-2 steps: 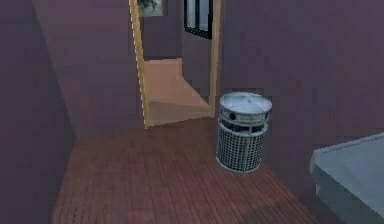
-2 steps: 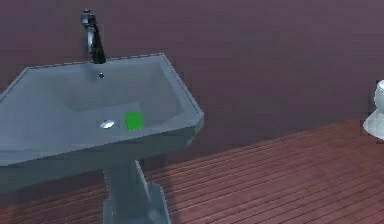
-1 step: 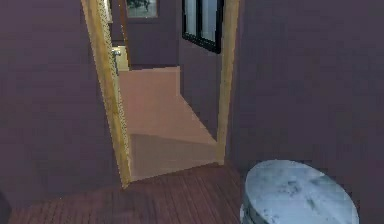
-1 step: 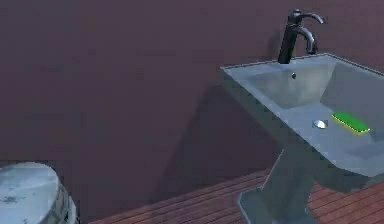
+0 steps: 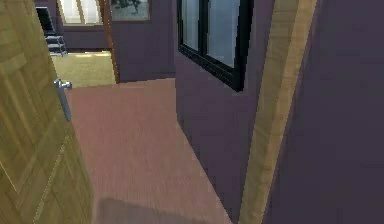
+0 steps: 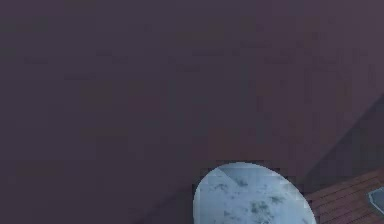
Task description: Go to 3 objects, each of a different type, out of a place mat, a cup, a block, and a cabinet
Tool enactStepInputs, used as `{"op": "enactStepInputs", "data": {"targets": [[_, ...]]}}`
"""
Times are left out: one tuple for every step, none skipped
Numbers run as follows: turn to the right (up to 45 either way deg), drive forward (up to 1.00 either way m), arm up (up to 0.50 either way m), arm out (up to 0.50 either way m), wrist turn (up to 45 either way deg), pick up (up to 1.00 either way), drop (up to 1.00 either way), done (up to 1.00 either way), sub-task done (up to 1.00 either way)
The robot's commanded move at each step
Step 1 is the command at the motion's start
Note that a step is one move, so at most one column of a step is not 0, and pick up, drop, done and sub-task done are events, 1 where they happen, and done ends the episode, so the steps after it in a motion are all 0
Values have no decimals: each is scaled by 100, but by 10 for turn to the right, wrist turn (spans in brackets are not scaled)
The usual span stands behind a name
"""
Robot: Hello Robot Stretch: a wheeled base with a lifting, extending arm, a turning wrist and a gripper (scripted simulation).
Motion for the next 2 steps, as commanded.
{"op": "enactStepInputs", "data": {"targets": [[0,35,0,0,0,0,0,0,0],[-150,0,0,0,0,0,0,0,0]]}}
